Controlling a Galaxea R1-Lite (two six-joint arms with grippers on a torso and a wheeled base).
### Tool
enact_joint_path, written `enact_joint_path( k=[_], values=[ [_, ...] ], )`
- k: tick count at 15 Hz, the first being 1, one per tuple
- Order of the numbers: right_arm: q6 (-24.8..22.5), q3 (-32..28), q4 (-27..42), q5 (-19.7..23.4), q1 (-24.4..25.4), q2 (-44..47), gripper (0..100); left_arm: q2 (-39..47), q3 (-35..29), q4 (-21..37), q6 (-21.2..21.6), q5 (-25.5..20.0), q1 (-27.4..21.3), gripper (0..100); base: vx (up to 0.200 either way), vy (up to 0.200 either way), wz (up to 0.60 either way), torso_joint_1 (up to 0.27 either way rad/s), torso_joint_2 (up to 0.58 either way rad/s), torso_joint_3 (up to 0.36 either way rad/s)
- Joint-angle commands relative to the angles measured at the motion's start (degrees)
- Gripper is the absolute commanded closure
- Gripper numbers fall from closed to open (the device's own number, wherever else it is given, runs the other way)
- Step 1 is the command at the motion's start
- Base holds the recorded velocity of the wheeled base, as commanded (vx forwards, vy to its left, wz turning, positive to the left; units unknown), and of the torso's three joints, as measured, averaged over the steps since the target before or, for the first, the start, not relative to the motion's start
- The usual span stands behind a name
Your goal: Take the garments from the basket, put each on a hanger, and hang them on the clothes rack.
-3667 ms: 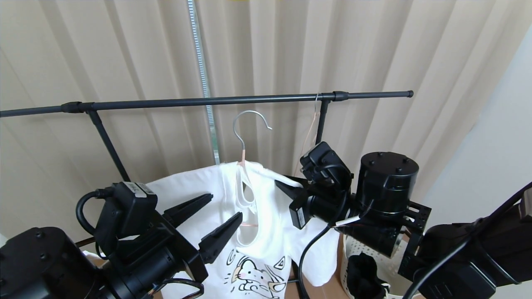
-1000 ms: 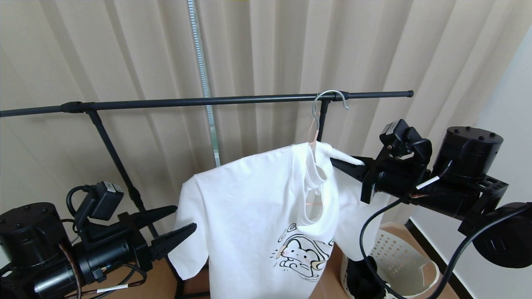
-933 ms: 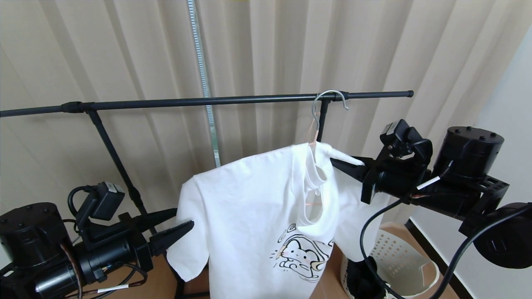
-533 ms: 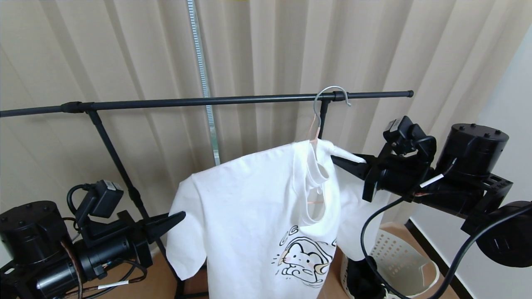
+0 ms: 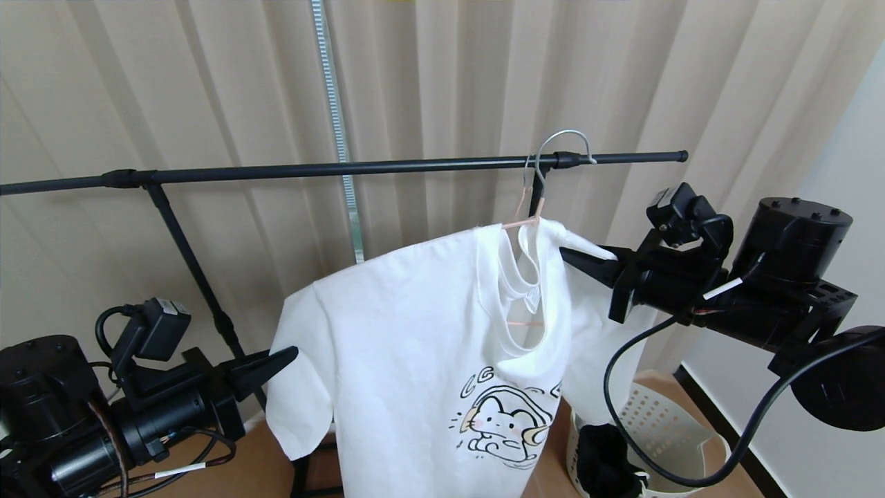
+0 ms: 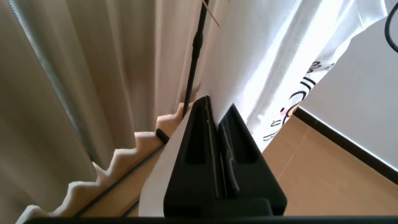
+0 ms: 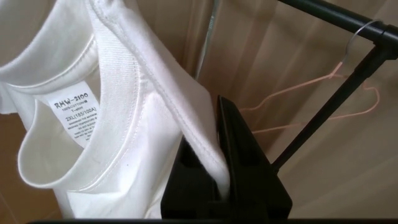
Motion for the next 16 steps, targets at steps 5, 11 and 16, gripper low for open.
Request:
enact_joint_path(
  k=[5, 11, 16],
  values=[
    [0.1, -0.7, 0.0, 0.0, -1.1, 0.1, 100, 0.1, 0.0, -0.1, 0.0, 0.0, 0.2, 100, 0.0, 0.0, 0.0, 0.0, 0.0, 0.0],
    [0.6, -1.4, -0.1, 0.3, -2.3, 0.1, 100, 0.1, -0.1, -0.1, 0.0, 0.0, 0.7, 100, 0.0, 0.0, 0.0, 0.0, 0.0, 0.0],
    [0.7, -1.6, -0.1, 0.4, -3.0, 0.0, 100, 0.4, -0.2, -0.2, 0.0, 0.0, 0.7, 100, 0.0, 0.0, 0.0, 0.0, 0.0, 0.0]
  ],
)
